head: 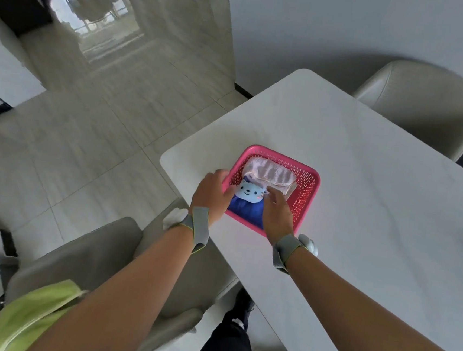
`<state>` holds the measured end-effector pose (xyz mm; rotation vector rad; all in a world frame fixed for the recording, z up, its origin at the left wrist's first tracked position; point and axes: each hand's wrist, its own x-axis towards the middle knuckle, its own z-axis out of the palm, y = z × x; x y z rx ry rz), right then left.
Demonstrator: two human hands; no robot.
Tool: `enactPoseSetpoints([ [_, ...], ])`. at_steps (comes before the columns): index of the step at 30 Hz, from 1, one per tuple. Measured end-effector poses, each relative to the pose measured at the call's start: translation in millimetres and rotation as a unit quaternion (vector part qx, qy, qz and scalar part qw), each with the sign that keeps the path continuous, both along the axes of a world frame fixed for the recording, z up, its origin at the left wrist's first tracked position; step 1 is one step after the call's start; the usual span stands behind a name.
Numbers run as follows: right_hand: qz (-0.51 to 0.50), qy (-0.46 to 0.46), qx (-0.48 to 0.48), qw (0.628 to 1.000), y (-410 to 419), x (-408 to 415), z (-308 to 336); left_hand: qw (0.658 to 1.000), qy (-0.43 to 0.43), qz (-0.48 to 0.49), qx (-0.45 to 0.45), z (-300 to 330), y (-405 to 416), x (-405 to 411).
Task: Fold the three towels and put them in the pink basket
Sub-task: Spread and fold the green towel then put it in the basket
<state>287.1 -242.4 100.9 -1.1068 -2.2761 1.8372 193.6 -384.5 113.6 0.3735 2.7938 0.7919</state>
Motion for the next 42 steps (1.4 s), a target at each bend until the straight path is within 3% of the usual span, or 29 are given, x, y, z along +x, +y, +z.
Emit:
enactPoseSetpoints([
  [4, 0.049, 0.093, -0.069, 0.992, -38.0, 20.4, 21.4, 0.985, 0.025, 0.107, 0.136, 22.6, -43.7, 47.8],
  [7, 0.078, 0.143, -0.089, 0.983, -72.1, 30.2, 27.5, 0.969, 0.03, 0.156, 0.189, 35.4, -74.6, 78.6],
  [11, 0.121, 0.159, -0.15, 0.968, -122.5, 43.2, 38.3, 0.948, 0.037, 0.224, 0.221, 44.0, -123.7, 111.9],
  [17, 0.21, 0.146, -0.105, 0.961, -207.3, 46.0, 48.5, 0.909, 0.026, 0.316, 0.27, 47.9, -214.6, 126.3],
  [23, 0.284, 0.12, -0.128, 0.943, -315.1, 48.0, 40.9, 0.895, 0.052, 0.368, 0.249, 44.7, -316.6, 143.6],
  [32, 0.407, 0.045, -0.095, 0.907, -459.5, 58.0, 6.9, 0.853, -0.001, 0.486, 0.19, 5.8, -468.6, 173.0],
  [36, 0.421, 0.01, -0.104, 0.901, -488.8, 62.2, -15.1, 0.884, -0.04, 0.444, 0.143, -14.5, -493.6, 175.7],
  [42, 0.436, -0.031, -0.088, 0.895, -509.4, 68.9, -35.0, 0.931, -0.126, 0.341, -0.037, -39.9, -515.3, 165.5],
])
